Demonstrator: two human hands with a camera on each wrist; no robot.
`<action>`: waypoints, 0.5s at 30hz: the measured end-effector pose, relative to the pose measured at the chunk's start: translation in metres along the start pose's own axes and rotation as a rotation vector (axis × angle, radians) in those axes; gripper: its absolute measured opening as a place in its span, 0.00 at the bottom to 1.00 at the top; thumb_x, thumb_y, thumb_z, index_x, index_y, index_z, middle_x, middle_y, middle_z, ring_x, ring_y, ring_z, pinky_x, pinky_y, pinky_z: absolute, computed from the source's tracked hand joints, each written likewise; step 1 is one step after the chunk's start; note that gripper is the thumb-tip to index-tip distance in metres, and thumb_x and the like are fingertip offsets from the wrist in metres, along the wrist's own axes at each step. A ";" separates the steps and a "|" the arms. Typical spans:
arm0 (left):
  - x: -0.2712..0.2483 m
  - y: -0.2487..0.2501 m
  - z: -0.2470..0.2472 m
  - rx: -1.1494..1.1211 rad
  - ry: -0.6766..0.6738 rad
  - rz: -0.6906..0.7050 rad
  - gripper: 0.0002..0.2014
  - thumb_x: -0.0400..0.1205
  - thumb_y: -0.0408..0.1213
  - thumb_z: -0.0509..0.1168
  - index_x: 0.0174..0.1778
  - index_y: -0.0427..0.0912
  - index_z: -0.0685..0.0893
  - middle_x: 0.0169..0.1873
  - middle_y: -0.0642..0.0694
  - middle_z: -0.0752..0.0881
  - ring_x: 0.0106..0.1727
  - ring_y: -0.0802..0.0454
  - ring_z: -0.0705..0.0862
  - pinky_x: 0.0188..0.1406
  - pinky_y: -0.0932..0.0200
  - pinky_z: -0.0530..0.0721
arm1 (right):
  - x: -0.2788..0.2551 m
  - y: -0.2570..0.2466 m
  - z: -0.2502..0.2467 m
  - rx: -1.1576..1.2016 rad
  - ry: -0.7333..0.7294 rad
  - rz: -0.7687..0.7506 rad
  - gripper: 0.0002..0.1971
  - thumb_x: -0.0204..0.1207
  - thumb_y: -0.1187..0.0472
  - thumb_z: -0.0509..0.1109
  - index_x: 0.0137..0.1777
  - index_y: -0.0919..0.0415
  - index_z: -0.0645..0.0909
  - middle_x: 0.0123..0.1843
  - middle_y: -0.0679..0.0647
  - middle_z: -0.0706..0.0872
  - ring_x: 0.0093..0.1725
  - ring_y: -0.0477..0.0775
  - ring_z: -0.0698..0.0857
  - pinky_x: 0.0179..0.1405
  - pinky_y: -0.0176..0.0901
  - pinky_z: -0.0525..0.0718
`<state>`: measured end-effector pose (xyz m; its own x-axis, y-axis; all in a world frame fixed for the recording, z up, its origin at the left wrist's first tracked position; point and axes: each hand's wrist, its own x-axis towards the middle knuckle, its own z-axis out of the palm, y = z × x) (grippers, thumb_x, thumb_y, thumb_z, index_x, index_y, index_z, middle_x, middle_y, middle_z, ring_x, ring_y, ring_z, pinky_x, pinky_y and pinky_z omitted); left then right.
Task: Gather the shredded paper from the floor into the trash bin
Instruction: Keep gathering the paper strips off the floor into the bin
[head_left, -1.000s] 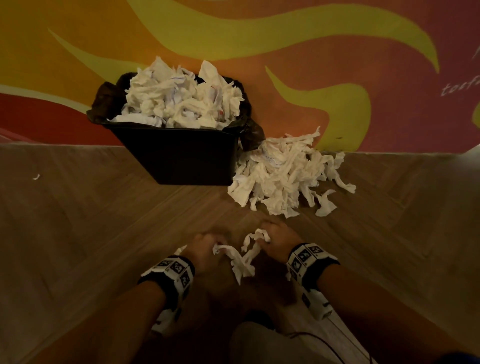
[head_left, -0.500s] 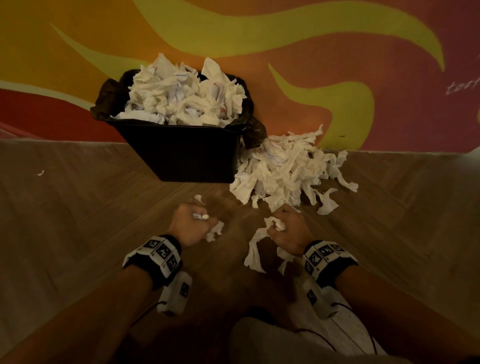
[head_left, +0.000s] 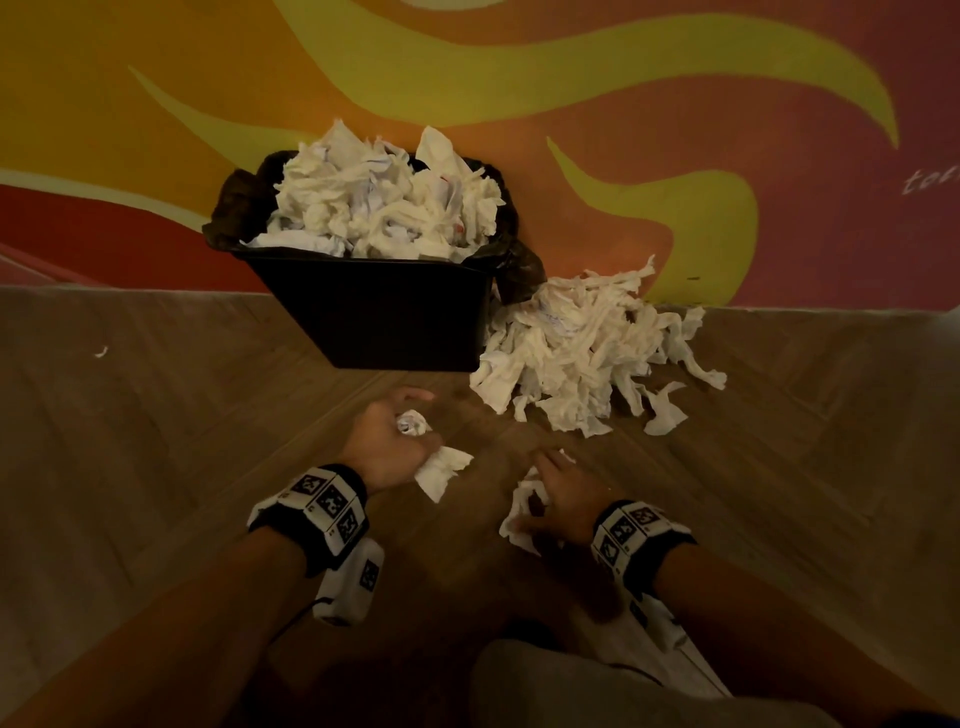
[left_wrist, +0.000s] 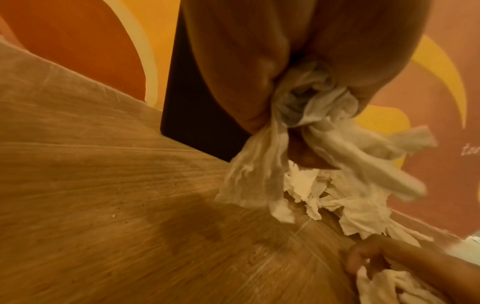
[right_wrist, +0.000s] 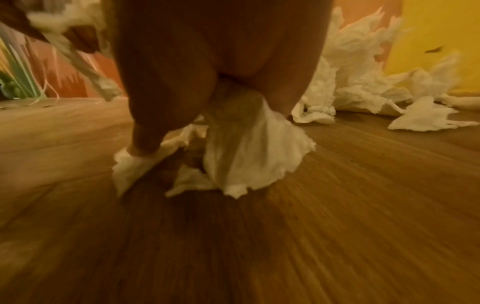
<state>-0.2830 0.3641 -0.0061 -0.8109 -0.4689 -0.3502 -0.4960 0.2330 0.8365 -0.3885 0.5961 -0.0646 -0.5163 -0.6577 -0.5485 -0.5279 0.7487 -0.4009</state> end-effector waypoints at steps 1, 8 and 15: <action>-0.001 0.001 -0.001 -0.006 0.006 -0.004 0.20 0.72 0.33 0.73 0.51 0.63 0.79 0.38 0.49 0.89 0.36 0.55 0.90 0.36 0.55 0.89 | 0.001 0.000 0.001 -0.008 0.001 -0.015 0.41 0.68 0.36 0.73 0.77 0.53 0.64 0.77 0.53 0.66 0.75 0.60 0.67 0.72 0.53 0.71; -0.007 0.022 -0.011 -0.022 -0.055 0.023 0.06 0.72 0.42 0.78 0.39 0.49 0.87 0.32 0.51 0.90 0.34 0.57 0.89 0.31 0.64 0.86 | -0.005 -0.002 -0.007 -0.043 0.091 -0.066 0.27 0.75 0.54 0.72 0.73 0.59 0.73 0.73 0.60 0.71 0.72 0.60 0.71 0.70 0.47 0.69; -0.007 0.063 -0.034 0.124 -0.140 0.185 0.14 0.70 0.22 0.73 0.29 0.45 0.79 0.30 0.49 0.84 0.28 0.63 0.82 0.31 0.61 0.83 | -0.015 -0.013 -0.052 0.058 0.189 -0.052 0.18 0.80 0.59 0.65 0.68 0.61 0.75 0.61 0.56 0.83 0.62 0.57 0.82 0.58 0.38 0.74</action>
<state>-0.2977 0.3535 0.0630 -0.9222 -0.2879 -0.2580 -0.3623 0.4108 0.8367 -0.4089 0.5921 -0.0132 -0.6097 -0.6951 -0.3810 -0.5201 0.7136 -0.4694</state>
